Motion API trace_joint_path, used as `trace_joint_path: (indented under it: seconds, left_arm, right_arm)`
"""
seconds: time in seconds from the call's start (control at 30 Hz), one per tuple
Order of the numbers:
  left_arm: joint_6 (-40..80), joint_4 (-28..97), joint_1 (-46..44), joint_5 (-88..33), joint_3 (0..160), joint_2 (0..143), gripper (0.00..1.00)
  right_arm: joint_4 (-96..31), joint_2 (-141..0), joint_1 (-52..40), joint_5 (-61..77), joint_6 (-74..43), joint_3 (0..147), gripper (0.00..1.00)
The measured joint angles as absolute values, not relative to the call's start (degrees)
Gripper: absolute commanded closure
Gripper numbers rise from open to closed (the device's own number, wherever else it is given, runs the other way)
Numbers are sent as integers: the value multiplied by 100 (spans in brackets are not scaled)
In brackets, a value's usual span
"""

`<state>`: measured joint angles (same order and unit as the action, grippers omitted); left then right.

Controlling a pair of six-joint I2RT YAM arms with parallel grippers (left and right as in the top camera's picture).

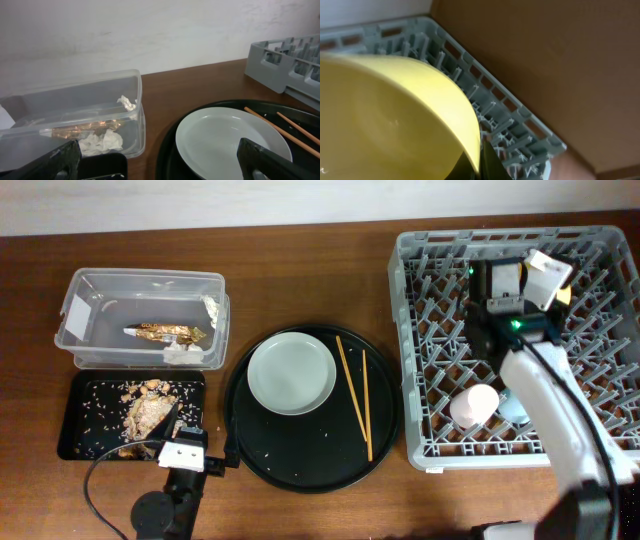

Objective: Sort waste into correct bins and load items into the dishwasher rack
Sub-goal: 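Place the yellow bowl in the back of the dish rack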

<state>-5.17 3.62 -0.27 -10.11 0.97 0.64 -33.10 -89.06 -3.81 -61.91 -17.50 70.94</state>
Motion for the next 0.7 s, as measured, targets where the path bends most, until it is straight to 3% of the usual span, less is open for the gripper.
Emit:
trace_joint_path:
  seconds: [0.17,0.37,0.4,0.43,0.47,0.63,0.7]
  left_arm:
    - [-519,357,-30,-1011,95,60,1]
    - [-517,362,-27,-1011,95,58,1]
    - [-517,362,-30,-1011,95,58,1]
    - [-517,362,-30,-1011,95,58,1]
    - [-519,362,-30,-1011,95,58,1]
    - [-517,362,-30,-1011,95,60,1]
    - [-519,362,-27,-1011,95,58,1]
  right_arm:
    - [-2606,-9994,-244,-6628,-530,7096,96]
    - [-3004,-10335,-790,-7032,-134,7144,96]
    - [-3186,-10346,-947,-7065,-113,7146,89]
    - [-3339,-10361,-1057,-7098,-106,7146,61]
    - [-3601,-10374,-1201,-7089,-156,7144,47]
    - [-4681,-10344,-1931,-6617,-620,7194,38]
    - [-5378,-10165,-2209,-5940,-891,7470,42]
